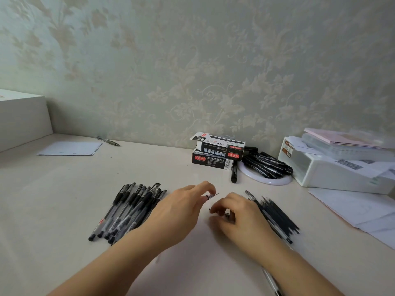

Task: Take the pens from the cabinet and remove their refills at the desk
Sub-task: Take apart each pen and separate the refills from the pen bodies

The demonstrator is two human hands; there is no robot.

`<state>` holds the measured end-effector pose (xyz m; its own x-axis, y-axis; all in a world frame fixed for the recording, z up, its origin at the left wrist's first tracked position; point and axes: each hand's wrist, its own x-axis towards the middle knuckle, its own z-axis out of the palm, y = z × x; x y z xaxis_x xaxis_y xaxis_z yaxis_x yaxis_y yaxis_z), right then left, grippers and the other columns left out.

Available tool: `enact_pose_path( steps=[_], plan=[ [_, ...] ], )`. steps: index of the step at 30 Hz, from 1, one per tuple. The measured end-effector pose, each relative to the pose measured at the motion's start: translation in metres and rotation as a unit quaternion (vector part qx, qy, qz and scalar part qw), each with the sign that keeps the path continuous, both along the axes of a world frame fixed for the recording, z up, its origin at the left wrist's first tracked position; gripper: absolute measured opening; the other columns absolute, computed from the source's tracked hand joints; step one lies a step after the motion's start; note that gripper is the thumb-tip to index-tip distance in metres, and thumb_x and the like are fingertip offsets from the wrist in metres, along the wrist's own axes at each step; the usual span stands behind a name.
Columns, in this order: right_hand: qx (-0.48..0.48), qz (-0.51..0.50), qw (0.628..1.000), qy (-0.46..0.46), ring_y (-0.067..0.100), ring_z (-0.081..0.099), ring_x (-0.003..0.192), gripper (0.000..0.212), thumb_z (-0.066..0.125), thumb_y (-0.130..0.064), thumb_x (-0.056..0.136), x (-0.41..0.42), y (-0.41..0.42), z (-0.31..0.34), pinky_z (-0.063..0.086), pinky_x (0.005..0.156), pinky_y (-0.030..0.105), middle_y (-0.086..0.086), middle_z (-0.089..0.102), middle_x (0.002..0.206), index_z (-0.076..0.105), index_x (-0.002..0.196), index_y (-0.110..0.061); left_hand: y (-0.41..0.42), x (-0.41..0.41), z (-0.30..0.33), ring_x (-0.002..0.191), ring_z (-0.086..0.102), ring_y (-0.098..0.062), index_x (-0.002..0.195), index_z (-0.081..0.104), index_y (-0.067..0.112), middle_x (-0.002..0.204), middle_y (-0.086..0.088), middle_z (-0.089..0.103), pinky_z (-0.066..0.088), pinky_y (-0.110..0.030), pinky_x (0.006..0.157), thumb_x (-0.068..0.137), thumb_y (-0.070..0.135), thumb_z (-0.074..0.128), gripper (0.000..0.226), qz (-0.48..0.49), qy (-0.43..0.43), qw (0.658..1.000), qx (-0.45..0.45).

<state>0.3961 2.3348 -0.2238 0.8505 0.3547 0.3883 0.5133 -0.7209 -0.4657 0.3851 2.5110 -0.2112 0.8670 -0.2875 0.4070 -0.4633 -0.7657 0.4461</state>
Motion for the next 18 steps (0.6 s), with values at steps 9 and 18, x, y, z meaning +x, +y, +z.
enact_pose_path(
  steps=[9, 18],
  plan=[
    [0.393, -0.028, 0.893, 0.216, -0.004, 0.061, 0.062, 0.013, 0.069, -0.032, 0.088, -0.005, 0.005, 0.015, 0.049, 0.062, 0.014, -0.004, 0.076, 0.082, 0.08, 0.086, -0.027, -0.005, -0.002, 0.004, 0.077, 0.05, 0.001, 0.119, 0.05, 0.04, 0.083, 0.022, 0.051, 0.036, -0.012, 0.064, 0.101, 0.02, 0.042, 0.028, -0.064, -0.035, 0.996, -0.055],
    [0.553, -0.049, 0.79, 0.26, 0.007, 0.068, 0.073, 0.017, 0.062, -0.023, 0.094, 0.004, -0.003, 0.015, 0.052, 0.066, 0.021, 0.003, 0.078, 0.094, 0.076, 0.093, -0.014, -0.004, -0.001, 0.003, 0.073, 0.049, 0.007, 0.126, 0.04, 0.044, 0.084, 0.025, 0.048, 0.047, -0.028, 0.068, 0.101, 0.029, 0.041, 0.03, -0.038, -0.037, 0.998, -0.018]
  ],
)
